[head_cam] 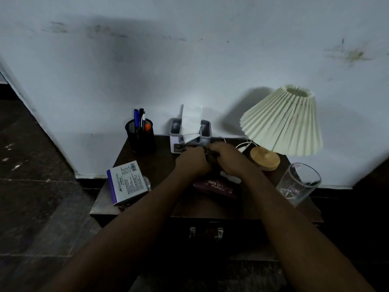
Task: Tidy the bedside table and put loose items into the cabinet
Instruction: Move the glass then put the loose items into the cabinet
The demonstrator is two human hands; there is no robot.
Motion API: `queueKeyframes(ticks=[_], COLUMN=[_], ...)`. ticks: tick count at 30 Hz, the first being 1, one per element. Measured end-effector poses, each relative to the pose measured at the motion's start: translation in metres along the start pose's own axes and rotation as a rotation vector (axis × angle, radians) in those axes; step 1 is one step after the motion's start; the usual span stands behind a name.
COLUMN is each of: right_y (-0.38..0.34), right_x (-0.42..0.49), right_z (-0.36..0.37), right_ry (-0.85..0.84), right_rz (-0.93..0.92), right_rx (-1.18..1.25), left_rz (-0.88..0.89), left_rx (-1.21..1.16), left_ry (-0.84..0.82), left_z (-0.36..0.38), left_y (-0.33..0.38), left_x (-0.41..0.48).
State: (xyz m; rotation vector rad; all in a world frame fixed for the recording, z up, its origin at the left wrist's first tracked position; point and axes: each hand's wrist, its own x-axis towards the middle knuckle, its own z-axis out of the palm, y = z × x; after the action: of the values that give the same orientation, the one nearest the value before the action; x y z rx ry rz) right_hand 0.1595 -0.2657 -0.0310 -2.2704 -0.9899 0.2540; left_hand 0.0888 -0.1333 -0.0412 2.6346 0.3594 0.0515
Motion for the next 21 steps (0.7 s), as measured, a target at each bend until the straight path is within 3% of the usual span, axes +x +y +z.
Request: queueKeyframes(ticks=[7, 12, 17, 21], right_y=[0.013, 0.006, 0.021, 0.026], right_x=[0.022, 0.023, 0.015, 0.005], right_z=[0.016, 0.023, -0.001, -0.01], right_ry=[-0.093, -0.038, -0.117, 0.017], right_rz=[0.01, 0.012, 0.028, 0.017], right_rx=[-0.184, -0.261, -0.348, -0.284], left_rz=[-0.075, 0.015, 0.12, 0.16], left_rx=[-0.103, -0.13, -0.083, -0.034], left_ry=[0.015, 0.119, 0.006, 0.026], left_z=[0.002, -0.001, -0.007, -0.007], left_y=[-0.02, -0.035, -0.033, -0.032], left_x=[0.008, -0.004, -0.006, -0.003])
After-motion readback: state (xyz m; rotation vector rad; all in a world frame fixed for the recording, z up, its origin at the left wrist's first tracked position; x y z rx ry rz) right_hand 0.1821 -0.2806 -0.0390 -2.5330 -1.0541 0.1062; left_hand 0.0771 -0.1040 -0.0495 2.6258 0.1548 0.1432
